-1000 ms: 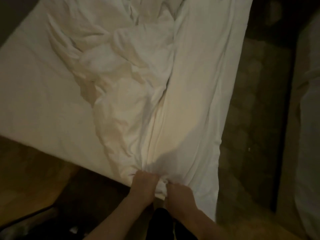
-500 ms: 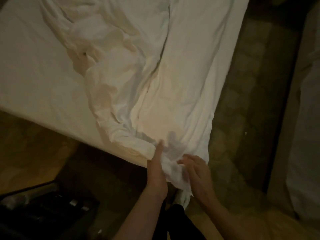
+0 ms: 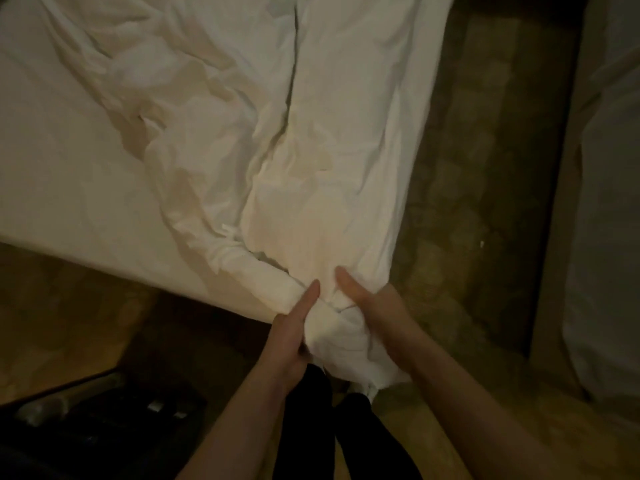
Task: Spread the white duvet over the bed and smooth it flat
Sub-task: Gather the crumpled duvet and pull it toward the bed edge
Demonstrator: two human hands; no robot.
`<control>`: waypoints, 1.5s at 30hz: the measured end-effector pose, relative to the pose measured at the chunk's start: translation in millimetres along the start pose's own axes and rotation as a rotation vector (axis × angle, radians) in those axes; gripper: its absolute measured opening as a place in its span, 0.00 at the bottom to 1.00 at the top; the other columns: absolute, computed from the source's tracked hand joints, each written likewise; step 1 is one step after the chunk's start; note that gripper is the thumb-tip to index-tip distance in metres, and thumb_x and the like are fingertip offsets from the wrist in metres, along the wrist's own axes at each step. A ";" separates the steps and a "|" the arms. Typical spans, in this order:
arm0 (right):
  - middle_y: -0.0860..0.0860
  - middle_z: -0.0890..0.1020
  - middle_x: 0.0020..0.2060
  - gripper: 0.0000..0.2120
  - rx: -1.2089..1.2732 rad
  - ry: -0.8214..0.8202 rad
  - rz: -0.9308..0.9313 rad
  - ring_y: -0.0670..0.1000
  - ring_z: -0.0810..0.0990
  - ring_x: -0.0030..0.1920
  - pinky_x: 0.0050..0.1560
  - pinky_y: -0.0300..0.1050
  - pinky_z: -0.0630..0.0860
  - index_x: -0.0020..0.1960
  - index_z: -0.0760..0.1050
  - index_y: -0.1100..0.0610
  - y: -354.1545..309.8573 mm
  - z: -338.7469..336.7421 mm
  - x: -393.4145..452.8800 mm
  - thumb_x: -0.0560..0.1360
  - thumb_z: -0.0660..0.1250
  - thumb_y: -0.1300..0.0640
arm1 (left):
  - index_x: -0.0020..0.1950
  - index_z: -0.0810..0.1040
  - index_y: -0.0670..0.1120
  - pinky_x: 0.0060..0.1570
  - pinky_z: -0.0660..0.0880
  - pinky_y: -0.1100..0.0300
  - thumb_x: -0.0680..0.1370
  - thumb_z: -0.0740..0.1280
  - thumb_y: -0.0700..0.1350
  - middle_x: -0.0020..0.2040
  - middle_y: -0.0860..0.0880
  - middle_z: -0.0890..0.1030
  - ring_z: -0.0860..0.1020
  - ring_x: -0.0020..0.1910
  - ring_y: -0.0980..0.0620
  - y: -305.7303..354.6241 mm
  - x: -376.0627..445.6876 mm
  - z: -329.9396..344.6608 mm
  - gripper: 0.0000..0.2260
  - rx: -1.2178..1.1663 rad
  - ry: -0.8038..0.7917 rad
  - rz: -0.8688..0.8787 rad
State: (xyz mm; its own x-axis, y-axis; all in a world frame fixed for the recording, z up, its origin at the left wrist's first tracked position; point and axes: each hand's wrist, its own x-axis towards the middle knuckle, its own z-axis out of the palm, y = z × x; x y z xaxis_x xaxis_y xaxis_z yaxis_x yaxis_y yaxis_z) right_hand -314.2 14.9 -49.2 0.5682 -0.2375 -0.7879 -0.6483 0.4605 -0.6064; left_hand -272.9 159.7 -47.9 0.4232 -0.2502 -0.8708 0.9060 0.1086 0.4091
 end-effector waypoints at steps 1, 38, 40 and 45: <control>0.47 0.83 0.48 0.19 -0.009 0.077 -0.081 0.47 0.82 0.50 0.50 0.41 0.78 0.51 0.77 0.51 -1.0 4.0 -1.6 0.69 0.74 0.39 | 0.64 0.77 0.48 0.46 0.80 0.57 0.75 0.73 0.51 0.56 0.48 0.84 0.83 0.52 0.50 -2.3 -0.6 0.3 0.19 0.025 0.015 0.041; 0.56 0.85 0.38 0.28 -0.046 0.127 0.088 0.49 0.84 0.44 0.48 0.36 0.77 0.42 0.83 0.63 81.3 69.5 -80.6 0.66 0.71 0.36 | 0.66 0.78 0.46 0.63 0.75 0.46 0.65 0.79 0.54 0.59 0.46 0.83 0.81 0.59 0.45 6.4 23.6 -44.3 0.32 -0.174 0.098 0.035; 0.57 0.82 0.59 0.40 0.360 -0.059 0.329 0.53 0.79 0.63 0.69 0.47 0.70 0.61 0.78 0.60 82.9 95.2 -65.6 0.63 0.69 0.30 | 0.65 0.79 0.48 0.63 0.75 0.46 0.72 0.73 0.57 0.59 0.44 0.83 0.80 0.59 0.44 22.2 18.1 -46.6 0.25 -0.200 -0.010 -0.010; 0.63 0.81 0.59 0.28 1.108 -0.003 0.272 0.62 0.81 0.59 0.65 0.53 0.73 0.67 0.72 0.62 28.2 120.1 -1.2 0.74 0.71 0.46 | 0.66 0.76 0.44 0.60 0.76 0.49 0.78 0.68 0.50 0.60 0.43 0.81 0.80 0.58 0.45 85.5 39.8 -82.2 0.19 -0.310 0.055 0.039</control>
State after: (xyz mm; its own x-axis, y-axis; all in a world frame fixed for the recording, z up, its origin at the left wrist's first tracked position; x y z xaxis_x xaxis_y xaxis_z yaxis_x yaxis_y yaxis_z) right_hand -272.2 130.8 -52.5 0.4796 -0.0130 -0.8774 0.0529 0.9985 0.0141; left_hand -177.9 238.1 -70.0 0.4494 -0.1883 -0.8733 0.8449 0.4070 0.3471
